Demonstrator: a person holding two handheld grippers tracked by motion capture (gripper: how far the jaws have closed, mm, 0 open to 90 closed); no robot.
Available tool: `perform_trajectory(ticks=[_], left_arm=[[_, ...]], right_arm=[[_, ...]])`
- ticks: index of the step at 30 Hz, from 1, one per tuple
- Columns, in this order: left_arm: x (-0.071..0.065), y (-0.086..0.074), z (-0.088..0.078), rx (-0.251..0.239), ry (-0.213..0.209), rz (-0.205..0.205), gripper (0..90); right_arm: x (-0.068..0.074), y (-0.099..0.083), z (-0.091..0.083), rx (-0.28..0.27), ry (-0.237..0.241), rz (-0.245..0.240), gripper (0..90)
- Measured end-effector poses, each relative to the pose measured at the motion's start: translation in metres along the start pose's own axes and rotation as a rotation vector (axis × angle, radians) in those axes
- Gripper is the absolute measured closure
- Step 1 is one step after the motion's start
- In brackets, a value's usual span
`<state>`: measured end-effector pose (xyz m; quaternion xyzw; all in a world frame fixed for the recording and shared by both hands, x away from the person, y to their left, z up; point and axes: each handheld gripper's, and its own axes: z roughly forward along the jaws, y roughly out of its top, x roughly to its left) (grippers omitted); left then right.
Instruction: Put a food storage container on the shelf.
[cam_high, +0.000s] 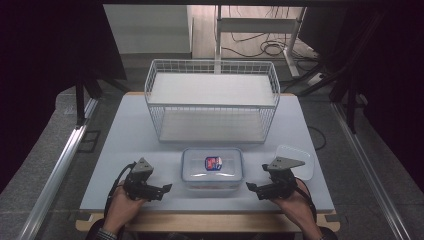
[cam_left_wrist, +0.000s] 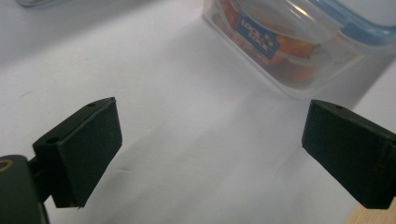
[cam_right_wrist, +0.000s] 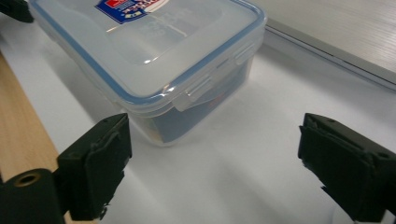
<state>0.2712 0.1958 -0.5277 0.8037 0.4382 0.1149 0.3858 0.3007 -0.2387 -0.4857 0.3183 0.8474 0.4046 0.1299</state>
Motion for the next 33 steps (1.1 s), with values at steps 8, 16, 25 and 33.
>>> perform_trajectory(ticks=[8,16,25,33], left_arm=[[0.003,0.0,0.001,-0.038,0.002,0.016,6.9],[-0.007,0.015,0.001,-0.038,-0.035,0.015,6.8],[-0.018,0.037,0.003,-0.051,-0.102,0.014,4.1],[-0.021,0.066,0.016,0.002,-0.145,0.036,5.1]], right_arm=[[-0.001,0.002,-0.001,-0.023,0.015,0.015,5.8],[0.002,0.011,0.006,-0.029,0.022,-0.014,5.0],[0.006,0.022,0.012,-0.007,0.042,0.031,1.5],[0.002,0.042,0.026,0.039,0.096,0.09,1.9]])
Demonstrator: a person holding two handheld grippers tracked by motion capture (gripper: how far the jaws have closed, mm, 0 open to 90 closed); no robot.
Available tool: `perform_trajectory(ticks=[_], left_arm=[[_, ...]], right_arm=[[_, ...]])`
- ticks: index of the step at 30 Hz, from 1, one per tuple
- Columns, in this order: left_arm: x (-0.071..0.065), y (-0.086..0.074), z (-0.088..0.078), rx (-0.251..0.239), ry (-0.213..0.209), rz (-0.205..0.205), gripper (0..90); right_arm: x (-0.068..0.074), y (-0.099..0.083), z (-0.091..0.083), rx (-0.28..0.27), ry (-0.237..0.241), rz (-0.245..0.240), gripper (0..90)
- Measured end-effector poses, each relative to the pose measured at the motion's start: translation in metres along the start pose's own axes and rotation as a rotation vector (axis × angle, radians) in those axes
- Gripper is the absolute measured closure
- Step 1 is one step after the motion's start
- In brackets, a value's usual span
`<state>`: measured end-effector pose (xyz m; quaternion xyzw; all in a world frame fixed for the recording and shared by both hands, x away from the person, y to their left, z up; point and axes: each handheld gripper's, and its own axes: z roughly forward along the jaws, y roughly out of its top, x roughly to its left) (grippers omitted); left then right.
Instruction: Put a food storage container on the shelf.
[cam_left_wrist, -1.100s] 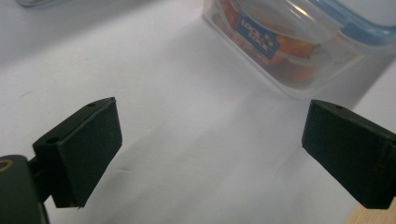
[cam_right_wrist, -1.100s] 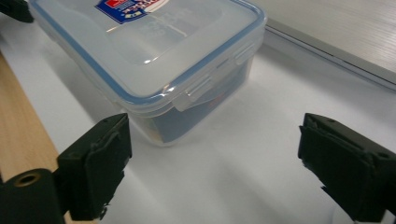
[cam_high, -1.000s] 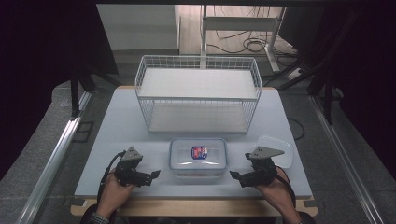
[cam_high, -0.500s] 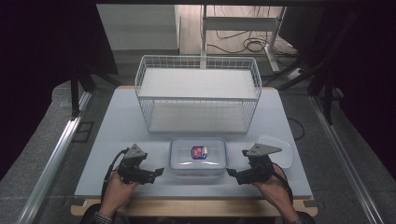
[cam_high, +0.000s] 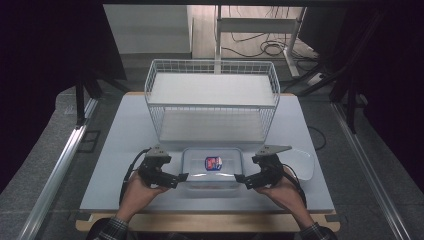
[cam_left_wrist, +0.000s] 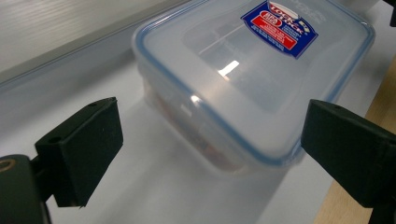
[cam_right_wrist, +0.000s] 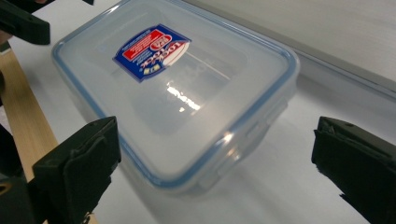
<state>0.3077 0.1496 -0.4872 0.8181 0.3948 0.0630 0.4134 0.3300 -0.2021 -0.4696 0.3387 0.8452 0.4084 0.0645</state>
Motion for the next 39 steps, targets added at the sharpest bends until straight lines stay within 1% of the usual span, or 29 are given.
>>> perform_trajectory(ticks=[2,3,4,6,7,8,9,10,11,12,13,14,15,16,19,20,22,23,26,29,30,31,32,33,34,35,37,38,39], left_arm=[[0.003,0.006,0.007,0.021,-0.017,-0.008,4.0],[0.005,0.008,0.011,0.029,-0.024,-0.015,3.3],[0.007,0.009,0.014,0.034,-0.033,-0.024,3.3],[0.012,0.01,0.022,0.047,-0.058,-0.039,2.7],[0.016,0.008,0.027,0.042,-0.11,-0.073,0.8],[0.018,0.007,0.029,0.04,-0.131,-0.088,0.6],[0.018,0.007,0.029,0.04,-0.131,-0.088,0.4],[0.021,0.004,0.033,0.042,-0.182,-0.116,0.3],[0.021,0.004,0.033,0.042,-0.182,-0.116,0.0],[0.023,0.003,0.037,0.057,-0.227,-0.128,0.0],[0.023,0.001,0.039,0.058,-0.251,-0.138,0.0],[0.023,0.0,0.041,0.05,-0.257,-0.158,0.0],[0.024,0.0,0.041,0.047,-0.26,-0.164,0.0],[0.024,-0.001,0.041,0.051,-0.267,-0.167,0.0],[0.023,-0.002,0.041,0.077,-0.281,-0.192,0.0],[0.022,-0.003,0.04,0.083,-0.283,-0.2,0.3],[0.021,-0.005,0.037,0.085,-0.289,-0.209,2.1],[0.021,-0.006,0.034,0.085,-0.295,-0.204,6.0],[0.018,-0.01,0.027,0.08,-0.288,-0.188,13.3],[0.014,-0.015,0.018,0.047,-0.273,-0.191,23.5],[0.013,-0.017,0.016,0.035,-0.27,-0.196,23.5],[0.013,-0.018,0.014,0.02,-0.27,-0.205,25.9],[0.013,-0.019,0.013,0.015,-0.274,-0.205,29.7],[0.013,-0.02,0.012,0.014,-0.275,-0.199,30.7],[0.013,-0.02,0.011,0.012,-0.277,-0.197,30.7],[0.013,-0.021,0.01,0.009,-0.28,-0.2,32.8],[0.015,-0.023,0.009,-0.01,-0.293,-0.223,37.1],[0.02,-0.024,0.007,-0.031,-0.32,-0.26,40.4],[0.02,-0.024,0.007,-0.031,-0.32,-0.26,42.7]], right_arm=[[-0.002,0.005,0.006,0.018,0.009,0.012,2.0],[-0.004,0.009,0.013,0.031,0.014,0.016,1.9],[-0.004,0.009,0.013,0.031,0.014,0.016,1.9],[-0.005,0.01,0.019,0.043,0.024,0.025,1.9],[-0.007,0.01,0.027,0.069,0.038,0.038,1.5],[-0.007,0.01,0.03,0.079,0.042,0.039,0.0],[-0.008,0.009,0.033,0.079,0.049,0.054,0.0],[-0.011,0.009,0.034,0.079,0.063,0.079,0.0],[-0.011,0.009,0.034,0.079,0.063,0.079,0.0],[-0.015,0.007,0.036,0.089,0.1,0.118,0.0],[-0.016,0.007,0.037,0.094,0.113,0.135,0.0],[-0.016,0.007,0.037,0.094,0.113,0.135,0.0],[-0.017,0.005,0.039,0.098,0.137,0.156,0.0],[-0.018,0.005,0.042,0.105,0.162,0.187,0.0],[-0.019,0.005,0.042,0.115,0.17,0.193,0.0],[-0.018,0.005,0.041,0.127,0.17,0.191,1.0],[-0.017,0.005,0.039,0.132,0.169,0.191,2.1],[-0.017,0.004,0.035,0.135,0.176,0.188,6.2],[-0.019,0.002,0.027,0.125,0.185,0.19,13.9],[-0.017,-0.002,0.022,0.127,0.195,0.189,18.3],[-0.017,-0.002,0.022,0.127,0.195,0.189,18.3],[-0.017,-0.003,0.02,0.126,0.198,0.184,20.0],[-0.017,-0.006,0.016,0.114,0.209,0.185,24.7],[-0.018,-0.008,0.014,0.101,0.217,0.2,28.0],[-0.018,-0.008,0.014,0.101,0.217,0.2,28.0],[-0.024,-0.011,0.011,0.074,0.246,0.233,33.7],[-0.028,-0.011,0.009,0.051,0.259,0.254,38.8],[-0.028,-0.011,0.007,0.039,0.257,0.251,41.1],[-0.028,-0.011,0.007,0.039,0.257,0.251,41.1]])
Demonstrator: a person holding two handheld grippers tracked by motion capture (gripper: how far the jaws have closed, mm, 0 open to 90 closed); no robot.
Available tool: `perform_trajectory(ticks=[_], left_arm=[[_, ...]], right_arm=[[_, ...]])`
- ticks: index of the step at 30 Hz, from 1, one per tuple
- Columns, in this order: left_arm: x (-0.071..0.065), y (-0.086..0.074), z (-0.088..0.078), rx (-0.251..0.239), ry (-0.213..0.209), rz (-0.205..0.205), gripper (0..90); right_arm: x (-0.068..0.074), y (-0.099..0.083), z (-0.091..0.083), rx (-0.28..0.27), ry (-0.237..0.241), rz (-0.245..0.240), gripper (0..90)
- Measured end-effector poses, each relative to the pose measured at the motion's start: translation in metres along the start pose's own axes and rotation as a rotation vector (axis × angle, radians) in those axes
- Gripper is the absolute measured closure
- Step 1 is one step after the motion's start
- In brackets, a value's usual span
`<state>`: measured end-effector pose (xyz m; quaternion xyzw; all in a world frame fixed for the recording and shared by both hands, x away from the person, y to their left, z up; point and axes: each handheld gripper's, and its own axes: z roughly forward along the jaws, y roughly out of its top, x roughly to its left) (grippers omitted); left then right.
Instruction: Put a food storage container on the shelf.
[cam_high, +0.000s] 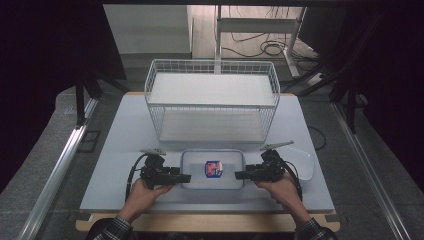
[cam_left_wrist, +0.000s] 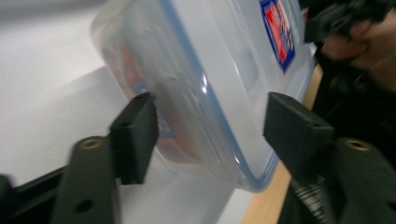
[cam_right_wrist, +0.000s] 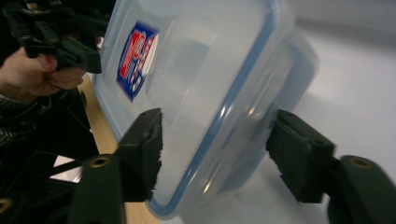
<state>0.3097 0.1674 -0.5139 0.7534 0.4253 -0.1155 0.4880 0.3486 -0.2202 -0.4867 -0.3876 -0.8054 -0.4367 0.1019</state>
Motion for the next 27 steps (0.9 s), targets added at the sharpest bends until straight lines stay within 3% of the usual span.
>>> perform_trajectory(ticks=[9,15,18,19,23,27], left_arm=[[0.004,0.0,0.0,-0.039,-0.02,-0.044,46.0],[0.004,-0.001,-0.001,-0.06,-0.019,-0.061,47.4],[0.0,0.0,-0.004,-0.083,0.01,-0.038,50.6],[-0.001,0.001,-0.005,-0.084,0.021,-0.024,52.0],[-0.002,0.0,-0.005,-0.099,0.028,-0.02,52.2],[-0.006,0.003,-0.009,-0.118,0.05,0.01,52.2]], right_arm=[[0.002,-0.003,-0.004,-0.04,-0.008,0.052,45.1],[0.005,-0.005,-0.005,-0.05,-0.028,0.055,45.5],[0.009,-0.006,-0.007,-0.082,-0.038,0.039,49.8],[0.013,-0.005,-0.008,-0.094,-0.063,0.003,50.6],[0.016,-0.005,-0.007,-0.103,-0.081,-0.012,50.4],[0.016,-0.006,-0.007,-0.118,-0.08,-0.025,50.5]])
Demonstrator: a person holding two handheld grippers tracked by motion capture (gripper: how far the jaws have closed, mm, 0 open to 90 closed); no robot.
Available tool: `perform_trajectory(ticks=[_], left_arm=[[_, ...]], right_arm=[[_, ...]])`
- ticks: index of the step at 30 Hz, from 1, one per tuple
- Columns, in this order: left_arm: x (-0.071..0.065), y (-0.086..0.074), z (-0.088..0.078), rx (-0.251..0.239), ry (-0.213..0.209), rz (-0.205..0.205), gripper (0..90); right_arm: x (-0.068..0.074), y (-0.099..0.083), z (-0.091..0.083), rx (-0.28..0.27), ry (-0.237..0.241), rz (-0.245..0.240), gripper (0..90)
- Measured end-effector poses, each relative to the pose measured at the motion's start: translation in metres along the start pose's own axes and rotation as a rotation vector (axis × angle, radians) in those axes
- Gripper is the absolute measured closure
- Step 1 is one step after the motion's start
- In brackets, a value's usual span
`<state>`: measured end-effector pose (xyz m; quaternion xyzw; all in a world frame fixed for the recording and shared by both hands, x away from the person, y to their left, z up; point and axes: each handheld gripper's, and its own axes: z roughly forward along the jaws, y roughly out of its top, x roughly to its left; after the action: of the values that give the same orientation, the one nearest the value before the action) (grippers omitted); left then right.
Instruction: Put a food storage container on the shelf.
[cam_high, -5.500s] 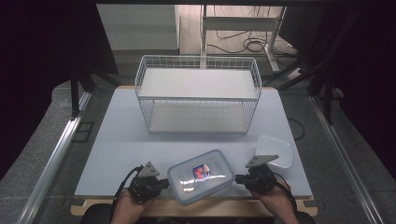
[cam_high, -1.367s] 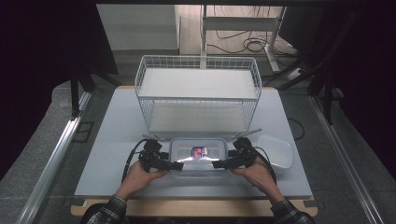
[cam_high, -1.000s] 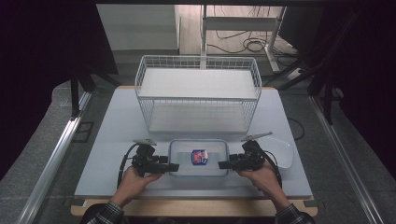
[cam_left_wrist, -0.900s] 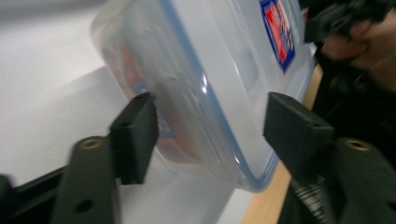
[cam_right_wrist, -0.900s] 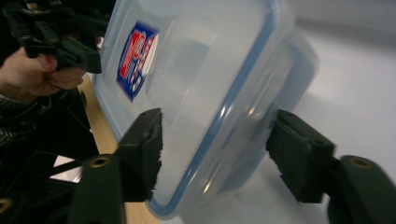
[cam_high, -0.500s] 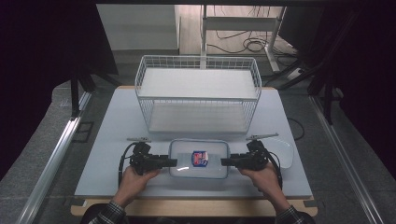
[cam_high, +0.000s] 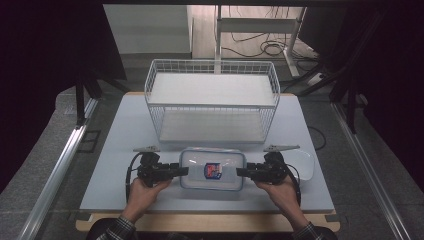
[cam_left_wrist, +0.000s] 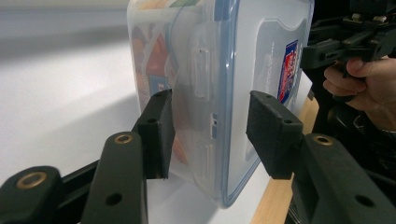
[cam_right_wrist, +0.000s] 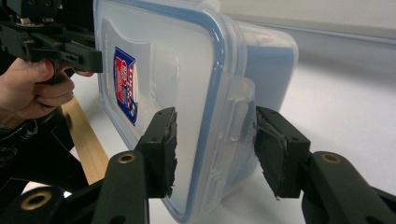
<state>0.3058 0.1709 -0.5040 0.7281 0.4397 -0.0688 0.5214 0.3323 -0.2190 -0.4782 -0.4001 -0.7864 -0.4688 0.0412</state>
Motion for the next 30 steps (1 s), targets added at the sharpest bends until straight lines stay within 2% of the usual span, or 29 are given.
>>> perform_trajectory(ticks=[5,19,30], left_arm=[[-0.004,0.005,-0.005,-0.02,0.005,0.034,52.2],[-0.021,0.031,-0.021,-0.072,0.032,0.11,52.1],[-0.036,0.065,-0.036,-0.113,0.043,0.166,52.0]], right_arm=[[0.007,0.006,-0.004,-0.033,-0.01,-0.049,50.5],[0.018,0.031,-0.018,-0.087,-0.017,-0.119,50.5],[0.029,0.07,-0.036,-0.128,-0.025,-0.183,50.5]])
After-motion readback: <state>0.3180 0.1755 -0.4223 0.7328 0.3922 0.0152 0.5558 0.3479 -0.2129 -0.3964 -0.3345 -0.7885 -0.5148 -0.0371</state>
